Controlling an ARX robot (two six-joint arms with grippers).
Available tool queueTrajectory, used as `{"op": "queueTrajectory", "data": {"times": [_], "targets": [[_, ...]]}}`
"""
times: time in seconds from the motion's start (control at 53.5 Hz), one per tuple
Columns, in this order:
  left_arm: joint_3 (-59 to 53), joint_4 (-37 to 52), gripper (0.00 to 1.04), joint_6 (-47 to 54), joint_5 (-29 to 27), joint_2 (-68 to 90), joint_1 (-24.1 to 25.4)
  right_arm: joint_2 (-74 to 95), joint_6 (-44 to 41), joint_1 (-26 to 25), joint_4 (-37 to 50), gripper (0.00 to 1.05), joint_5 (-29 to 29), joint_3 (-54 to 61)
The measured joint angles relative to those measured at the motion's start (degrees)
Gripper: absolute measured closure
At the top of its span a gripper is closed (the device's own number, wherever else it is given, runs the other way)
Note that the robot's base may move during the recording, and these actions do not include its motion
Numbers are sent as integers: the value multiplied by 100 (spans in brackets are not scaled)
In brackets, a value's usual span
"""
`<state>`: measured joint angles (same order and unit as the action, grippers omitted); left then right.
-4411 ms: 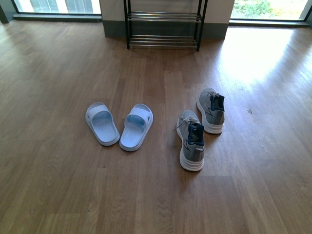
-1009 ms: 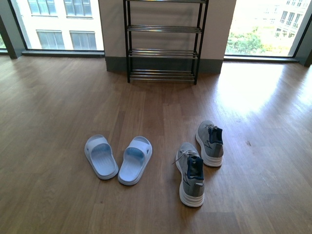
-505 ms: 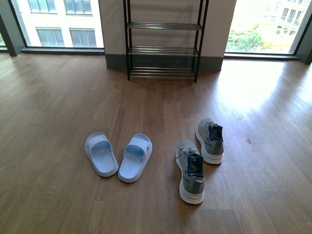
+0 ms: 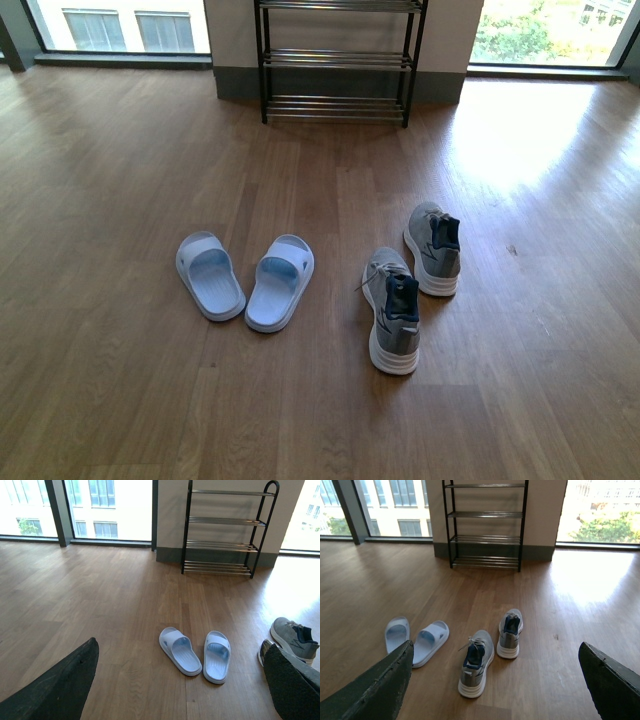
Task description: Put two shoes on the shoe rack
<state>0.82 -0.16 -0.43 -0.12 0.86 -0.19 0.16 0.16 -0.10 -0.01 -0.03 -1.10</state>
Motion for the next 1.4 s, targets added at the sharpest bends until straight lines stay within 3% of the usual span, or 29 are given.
{"op": "queueTrajectory", "data": {"times": [1.402], "targets": [[0,0,9,-2,4,0,0,9,0,0,-2,9,4,0]]}}
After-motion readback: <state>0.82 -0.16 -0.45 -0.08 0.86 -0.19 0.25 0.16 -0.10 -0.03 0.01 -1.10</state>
